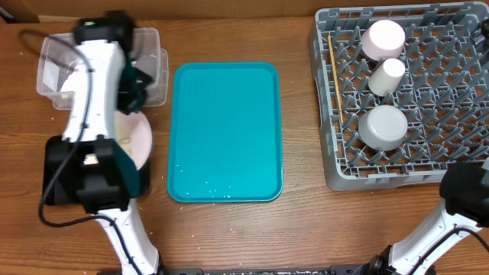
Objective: Sort waste into correct bins and load items into the dishwasher
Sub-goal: 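Lift the plate and carry it left over the black tray, then tilt the plate to dump the rice onto the black tray, then carry the empty plate back and set it on the teal tray, then withdraw the left gripper and reach the right gripper to the plate, then grasp the white plate rim with the right gripper and lift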
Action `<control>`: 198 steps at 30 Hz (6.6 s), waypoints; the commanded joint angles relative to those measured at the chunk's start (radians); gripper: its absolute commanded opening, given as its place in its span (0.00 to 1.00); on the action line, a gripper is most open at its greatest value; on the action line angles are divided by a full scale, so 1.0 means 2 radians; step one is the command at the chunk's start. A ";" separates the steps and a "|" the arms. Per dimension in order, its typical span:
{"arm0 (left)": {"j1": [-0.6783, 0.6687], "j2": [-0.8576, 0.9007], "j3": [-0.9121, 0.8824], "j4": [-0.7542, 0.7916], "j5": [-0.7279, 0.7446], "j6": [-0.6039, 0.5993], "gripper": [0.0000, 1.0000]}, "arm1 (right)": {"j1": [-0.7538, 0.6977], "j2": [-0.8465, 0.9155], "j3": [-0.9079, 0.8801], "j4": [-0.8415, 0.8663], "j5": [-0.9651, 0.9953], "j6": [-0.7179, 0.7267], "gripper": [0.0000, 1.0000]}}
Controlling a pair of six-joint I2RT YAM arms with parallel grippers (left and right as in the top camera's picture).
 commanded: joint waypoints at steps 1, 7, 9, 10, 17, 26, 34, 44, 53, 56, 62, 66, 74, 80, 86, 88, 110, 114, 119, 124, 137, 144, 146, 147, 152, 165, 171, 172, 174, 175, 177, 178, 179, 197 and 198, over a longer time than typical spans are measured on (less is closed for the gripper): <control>0.047 0.001 0.012 0.015 0.093 0.033 0.04 | -0.001 -0.003 0.008 0.001 -0.002 0.002 1.00; 0.122 0.001 0.012 0.033 0.199 0.080 0.04 | -0.001 -0.003 0.008 0.001 -0.002 0.002 1.00; 0.138 0.001 0.011 0.035 0.217 0.090 0.04 | -0.001 -0.003 0.008 0.001 -0.002 0.002 1.00; 0.143 0.001 0.011 0.036 0.223 0.093 0.04 | -0.001 -0.003 0.008 0.001 -0.002 0.002 1.00; 0.180 0.001 0.011 0.052 0.311 0.122 0.04 | -0.001 -0.003 0.008 0.001 -0.002 0.002 1.00; 0.224 0.001 0.011 0.041 0.387 0.147 0.04 | -0.001 -0.003 0.008 0.001 -0.002 0.002 1.00; 0.247 0.001 0.011 0.016 0.457 0.187 0.04 | -0.001 -0.003 0.008 0.001 -0.002 0.002 1.00; 0.274 0.001 0.010 -0.037 0.512 0.259 0.04 | -0.001 -0.003 0.008 0.001 -0.002 0.002 1.00; 0.313 0.001 0.010 -0.052 0.566 0.298 0.04 | -0.001 -0.003 0.008 0.001 -0.002 0.002 1.00; 0.325 0.001 0.010 -0.055 0.569 0.309 0.04 | -0.001 -0.003 0.008 0.001 -0.002 0.002 1.00; 0.332 0.001 0.007 -0.049 0.557 0.323 0.04 | -0.001 -0.003 0.008 0.001 -0.002 0.002 1.00; 0.332 0.001 0.004 -0.055 0.603 0.342 0.04 | -0.001 -0.003 0.008 0.001 -0.002 0.002 1.00; 0.335 0.006 -0.005 -0.055 0.649 0.369 0.04 | -0.001 -0.003 0.008 0.001 -0.002 0.002 1.00; 0.335 0.006 -0.010 -0.055 0.629 0.356 0.04 | -0.001 -0.003 0.008 0.001 -0.002 0.002 1.00; 0.332 0.002 -0.010 -0.055 0.611 0.345 0.04 | -0.001 -0.003 0.008 0.001 -0.002 0.002 1.00; 0.324 -0.008 -0.010 -0.055 0.619 0.345 0.04 | -0.001 -0.003 0.008 0.001 -0.002 0.002 1.00; -0.072 -0.125 -0.010 -0.014 0.272 0.273 0.04 | -0.001 -0.003 0.008 0.001 -0.002 0.002 1.00; -0.170 -0.115 -0.010 0.051 0.137 0.219 0.04 | -0.001 -0.003 0.008 0.001 -0.002 0.002 1.00; -0.266 -0.084 -0.010 0.144 -0.020 0.210 0.04 | -0.001 -0.003 0.008 0.001 -0.002 0.002 1.00; -0.323 -0.026 -0.010 0.178 -0.055 0.209 0.04 | -0.001 -0.003 0.008 0.001 -0.002 0.002 1.00; -0.351 0.074 -0.010 0.156 -0.028 0.201 0.04 | -0.001 -0.003 0.008 0.001 -0.002 0.002 1.00; -0.345 0.069 0.005 0.146 -0.027 0.223 0.35 | -0.001 -0.003 0.008 0.001 -0.002 0.002 1.00; -0.340 0.065 0.023 0.136 -0.027 0.223 0.36 | -0.001 -0.003 0.008 0.001 -0.002 0.002 1.00; -0.338 0.063 0.034 0.129 -0.028 0.223 0.36 | -0.001 -0.003 0.008 0.001 -0.002 0.002 1.00; -0.303 0.041 0.143 0.076 -0.039 0.225 0.43 | -0.001 -0.003 0.008 0.007 -0.088 0.029 1.00; -0.105 -0.041 0.250 0.024 -0.072 0.236 1.00 | 0.138 -0.002 -0.012 0.013 -0.236 -0.020 1.00; -0.022 -0.038 0.249 -0.002 -0.070 0.236 1.00 | 0.296 0.005 -0.061 0.045 -0.070 -0.019 1.00; -0.012 -0.038 0.249 -0.004 -0.070 0.236 1.00 | 0.317 0.005 -0.074 0.059 -0.057 -0.019 1.00; 0.005 -0.038 0.249 -0.010 -0.070 0.236 1.00 | 0.359 0.005 -0.109 0.092 -0.040 -0.019 1.00; 0.012 -0.038 0.249 -0.016 -0.070 0.236 1.00 | 0.376 0.005 -0.126 0.108 -0.036 -0.019 1.00; 0.023 -0.038 0.249 -0.029 -0.070 0.236 1.00 | 0.412 0.005 -0.171 0.146 -0.029 -0.019 1.00; 0.028 -0.038 0.249 -0.036 -0.070 0.236 1.00 | 0.425 0.005 -0.193 0.163 -0.025 -0.019 1.00; 0.032 -0.038 0.249 -0.043 -0.070 0.236 1.00 | 0.436 0.005 -0.212 0.178 -0.022 -0.019 1.00; 0.037 -0.038 0.249 -0.049 -0.070 0.236 1.00 | 0.502 0.005 -0.467 0.378 -0.051 0.043 0.59; 0.037 -0.038 0.249 -0.049 -0.070 0.236 1.00 | 0.505 0.005 -0.467 0.381 -0.051 0.043 0.58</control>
